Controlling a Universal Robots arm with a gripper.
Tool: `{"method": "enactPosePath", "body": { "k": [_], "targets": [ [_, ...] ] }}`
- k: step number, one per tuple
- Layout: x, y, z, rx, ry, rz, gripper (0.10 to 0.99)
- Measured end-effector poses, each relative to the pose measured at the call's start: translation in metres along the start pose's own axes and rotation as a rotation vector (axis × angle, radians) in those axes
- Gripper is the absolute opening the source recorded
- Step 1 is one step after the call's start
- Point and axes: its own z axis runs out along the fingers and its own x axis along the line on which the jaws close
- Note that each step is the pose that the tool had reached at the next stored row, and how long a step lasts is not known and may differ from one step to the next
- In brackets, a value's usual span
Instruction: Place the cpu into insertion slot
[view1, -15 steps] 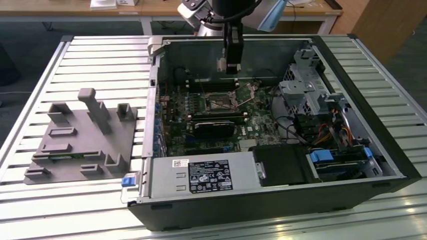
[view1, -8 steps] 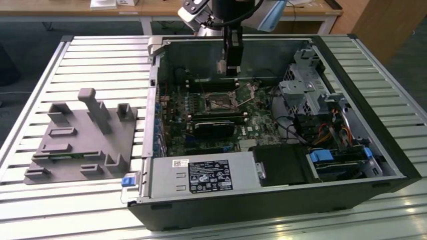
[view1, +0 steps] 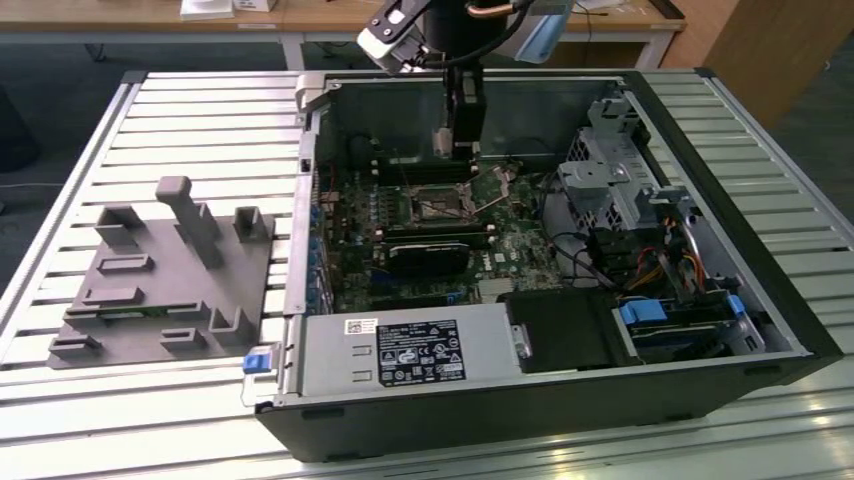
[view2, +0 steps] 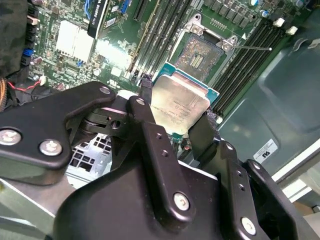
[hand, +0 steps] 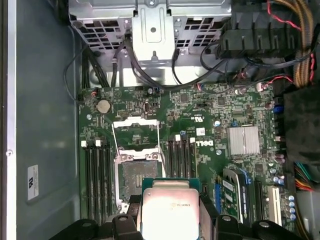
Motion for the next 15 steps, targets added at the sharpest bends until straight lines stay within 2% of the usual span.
{"method": "enactPosePath", "body": {
  "k": [7, 10, 15],
  "targets": [
    [0.0009, -0.0008, 0.0114, -0.001, 0.0041, -0.057, 0.541],
    [0.001, -0.001, 0.0132, -0.001, 0.0006, -0.059, 0.541],
    [0.001, -0.0012, 0.0157, -0.002, -0.0001, -0.059, 0.541]
  ]
}}
